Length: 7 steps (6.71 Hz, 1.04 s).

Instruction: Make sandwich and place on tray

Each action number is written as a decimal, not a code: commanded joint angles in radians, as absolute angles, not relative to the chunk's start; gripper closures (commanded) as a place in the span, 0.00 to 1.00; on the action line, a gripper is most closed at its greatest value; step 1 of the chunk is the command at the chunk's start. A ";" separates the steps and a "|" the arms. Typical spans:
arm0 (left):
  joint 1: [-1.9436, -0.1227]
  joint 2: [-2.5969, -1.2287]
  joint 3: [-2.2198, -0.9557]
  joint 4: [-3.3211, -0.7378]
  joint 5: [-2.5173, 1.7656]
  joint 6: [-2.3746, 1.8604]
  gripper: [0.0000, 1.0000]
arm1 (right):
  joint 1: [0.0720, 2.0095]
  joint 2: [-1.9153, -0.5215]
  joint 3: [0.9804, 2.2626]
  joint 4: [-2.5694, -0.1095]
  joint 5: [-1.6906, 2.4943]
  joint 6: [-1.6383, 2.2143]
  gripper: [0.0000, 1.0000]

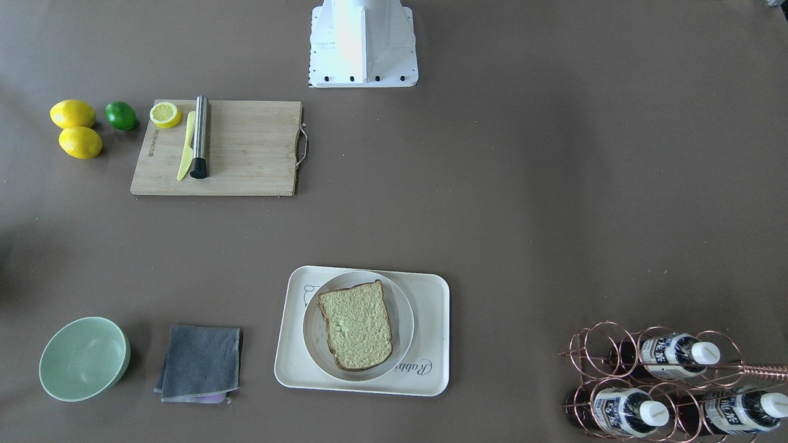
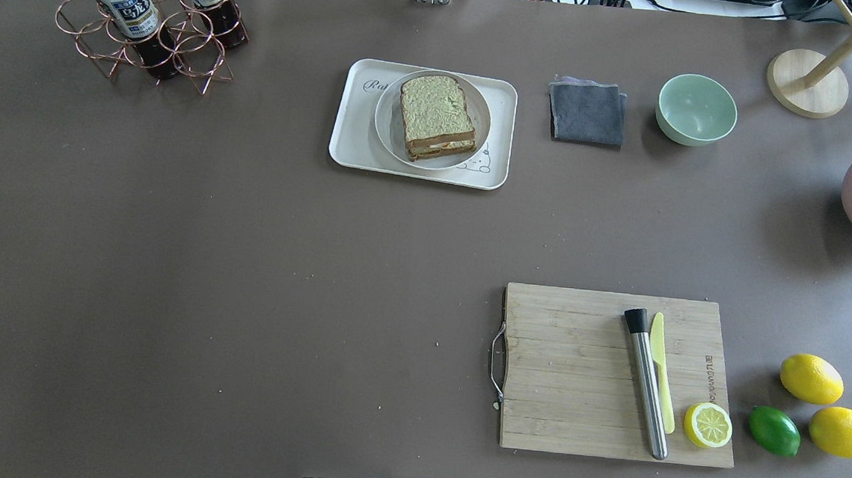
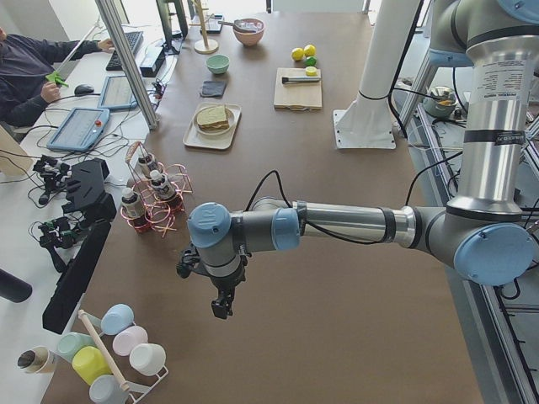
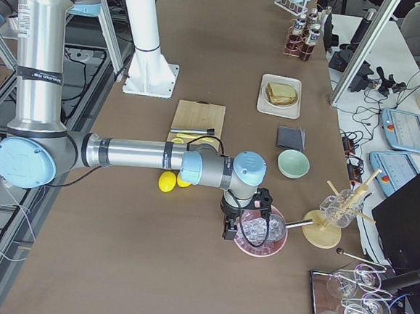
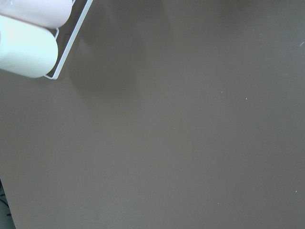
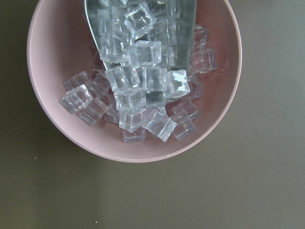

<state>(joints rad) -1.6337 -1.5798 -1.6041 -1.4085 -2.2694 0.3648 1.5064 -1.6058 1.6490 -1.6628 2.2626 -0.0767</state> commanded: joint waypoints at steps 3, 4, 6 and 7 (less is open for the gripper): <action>-1.628 -1.552 -1.594 -1.427 -2.272 0.359 0.02 | 1.506 -1.605 1.649 -1.661 2.264 -0.075 0.00; -1.628 -1.552 -1.594 -1.427 -2.273 0.359 0.02 | 1.506 -1.606 1.654 -1.663 2.267 -0.072 0.00; -1.628 -1.549 -1.594 -1.428 -2.273 0.359 0.02 | 1.506 -1.606 1.657 -1.661 2.269 -0.072 0.00; -1.628 -1.549 -1.595 -1.428 -2.273 0.359 0.02 | 1.506 -1.605 1.654 -1.661 2.269 -0.072 0.00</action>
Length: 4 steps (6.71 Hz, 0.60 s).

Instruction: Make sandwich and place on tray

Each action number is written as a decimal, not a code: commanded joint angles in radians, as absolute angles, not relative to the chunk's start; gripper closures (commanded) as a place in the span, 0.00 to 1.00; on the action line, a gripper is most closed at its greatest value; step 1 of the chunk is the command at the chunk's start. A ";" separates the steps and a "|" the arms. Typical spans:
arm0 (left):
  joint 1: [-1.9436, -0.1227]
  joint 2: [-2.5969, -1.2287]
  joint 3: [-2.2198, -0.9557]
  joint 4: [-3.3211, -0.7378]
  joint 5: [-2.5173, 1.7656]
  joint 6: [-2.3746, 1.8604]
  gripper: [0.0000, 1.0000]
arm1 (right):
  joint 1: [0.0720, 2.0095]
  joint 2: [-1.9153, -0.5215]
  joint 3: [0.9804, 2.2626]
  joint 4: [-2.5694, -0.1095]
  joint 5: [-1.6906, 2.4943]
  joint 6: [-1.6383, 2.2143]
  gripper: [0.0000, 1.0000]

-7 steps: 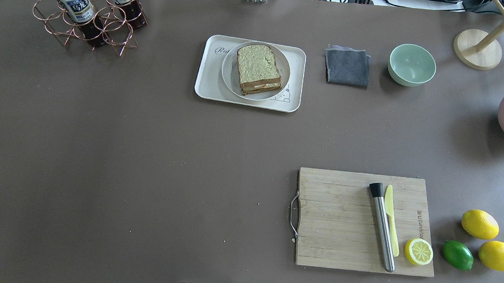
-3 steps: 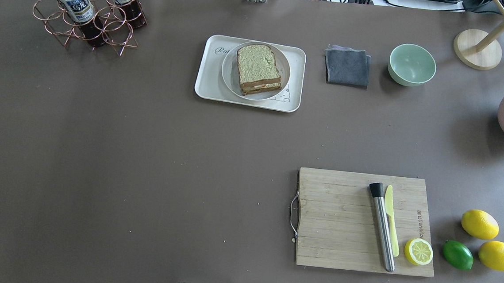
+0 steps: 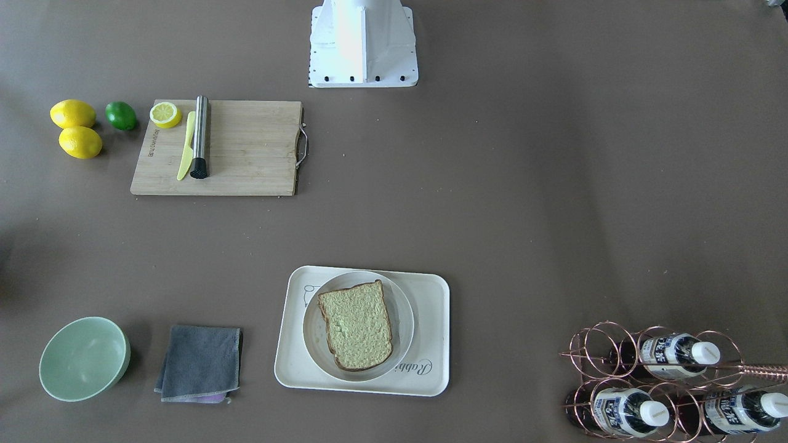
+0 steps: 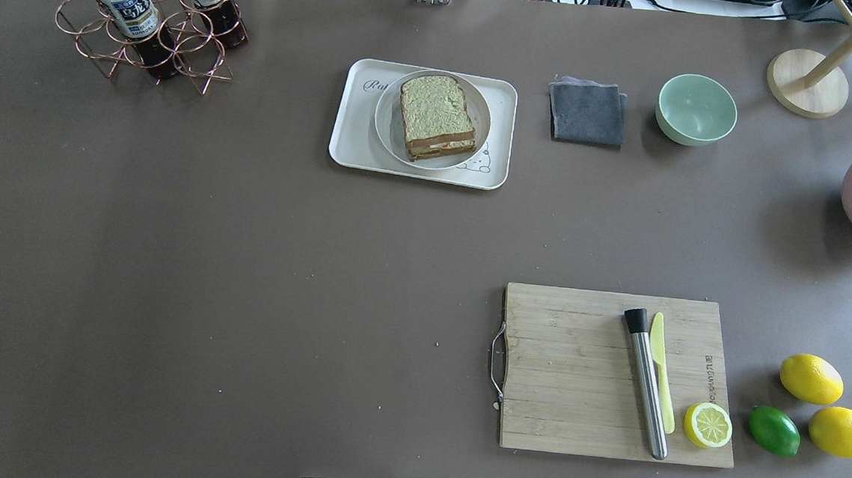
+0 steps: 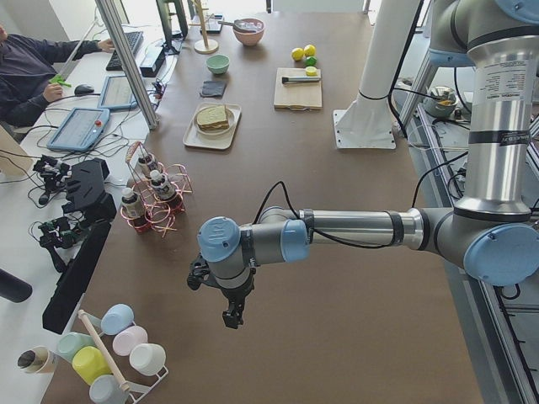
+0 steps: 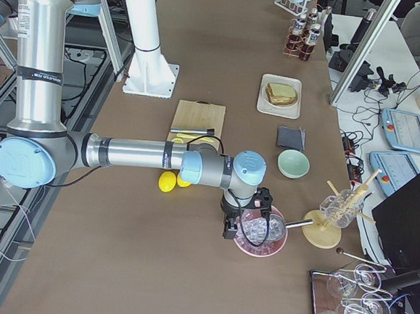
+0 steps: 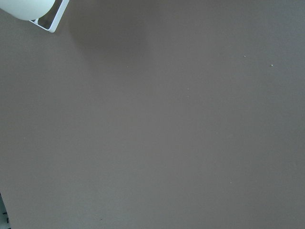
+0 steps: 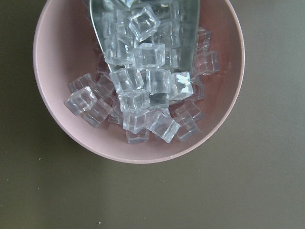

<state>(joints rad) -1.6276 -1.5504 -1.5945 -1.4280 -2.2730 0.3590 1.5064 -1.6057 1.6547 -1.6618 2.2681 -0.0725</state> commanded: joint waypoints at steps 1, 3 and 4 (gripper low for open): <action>-1.628 -1.549 -1.591 -1.428 -2.272 0.359 0.02 | 1.506 -1.605 1.655 -1.663 2.272 -0.072 0.00; -1.628 -1.549 -1.592 -1.428 -2.273 0.359 0.02 | 1.506 -1.600 1.654 -1.661 2.272 -0.071 0.00; -1.626 -1.551 -1.589 -1.428 -2.273 0.359 0.02 | 1.506 -1.597 1.649 -1.663 2.270 -0.069 0.00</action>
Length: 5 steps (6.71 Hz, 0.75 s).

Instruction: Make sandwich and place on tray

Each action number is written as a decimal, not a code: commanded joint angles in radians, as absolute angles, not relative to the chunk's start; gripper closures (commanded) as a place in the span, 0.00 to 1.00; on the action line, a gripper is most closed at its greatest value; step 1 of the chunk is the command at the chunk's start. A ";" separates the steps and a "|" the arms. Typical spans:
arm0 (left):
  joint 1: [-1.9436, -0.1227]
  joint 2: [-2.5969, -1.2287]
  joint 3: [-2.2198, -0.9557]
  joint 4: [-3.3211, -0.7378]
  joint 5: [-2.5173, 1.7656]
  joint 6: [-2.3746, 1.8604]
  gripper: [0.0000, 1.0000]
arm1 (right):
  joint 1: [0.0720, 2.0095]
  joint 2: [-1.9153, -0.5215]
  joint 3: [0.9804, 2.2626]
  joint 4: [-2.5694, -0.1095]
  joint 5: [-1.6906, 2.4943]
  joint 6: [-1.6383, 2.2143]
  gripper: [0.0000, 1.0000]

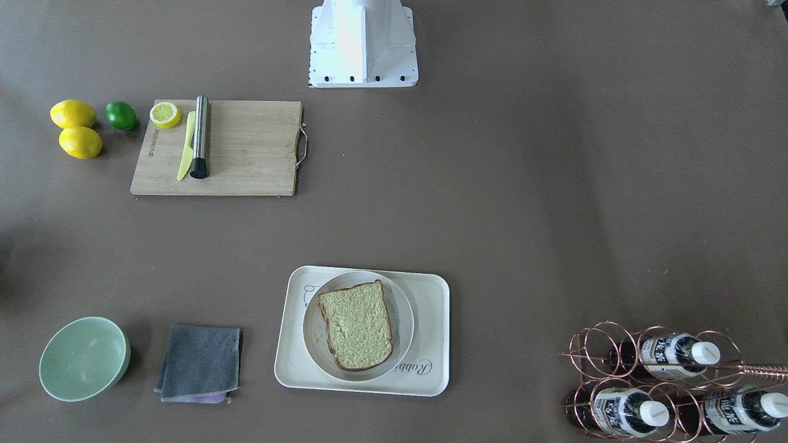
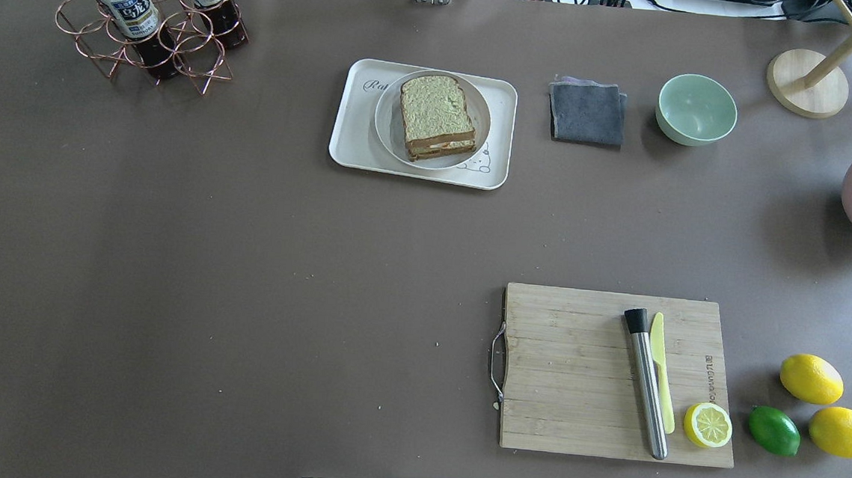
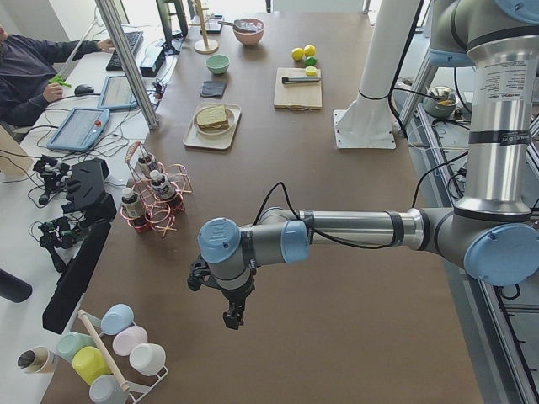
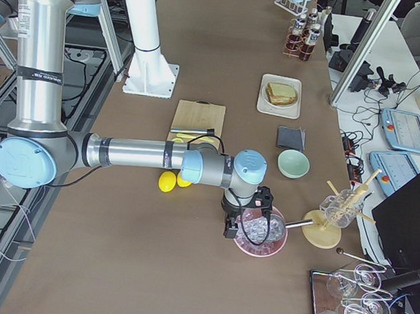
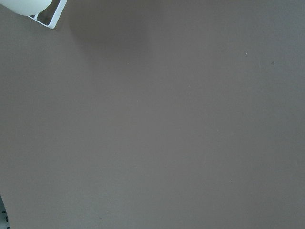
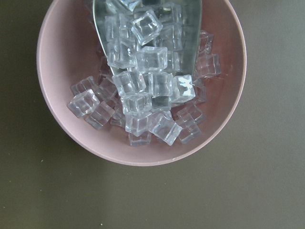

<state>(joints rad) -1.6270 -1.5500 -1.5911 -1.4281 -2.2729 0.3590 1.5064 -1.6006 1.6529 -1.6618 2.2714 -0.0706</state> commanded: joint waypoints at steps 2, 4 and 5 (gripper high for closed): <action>-1.626 -1.552 -1.574 -1.443 -2.272 0.359 0.02 | 1.506 -1.592 1.651 -1.663 2.272 -0.066 0.00; -1.626 -1.552 -1.572 -1.453 -2.273 0.359 0.02 | 1.506 -1.591 1.657 -1.664 2.276 -0.066 0.00; -1.626 -1.552 -1.572 -1.453 -2.273 0.359 0.02 | 1.506 -1.591 1.654 -1.664 2.286 -0.066 0.00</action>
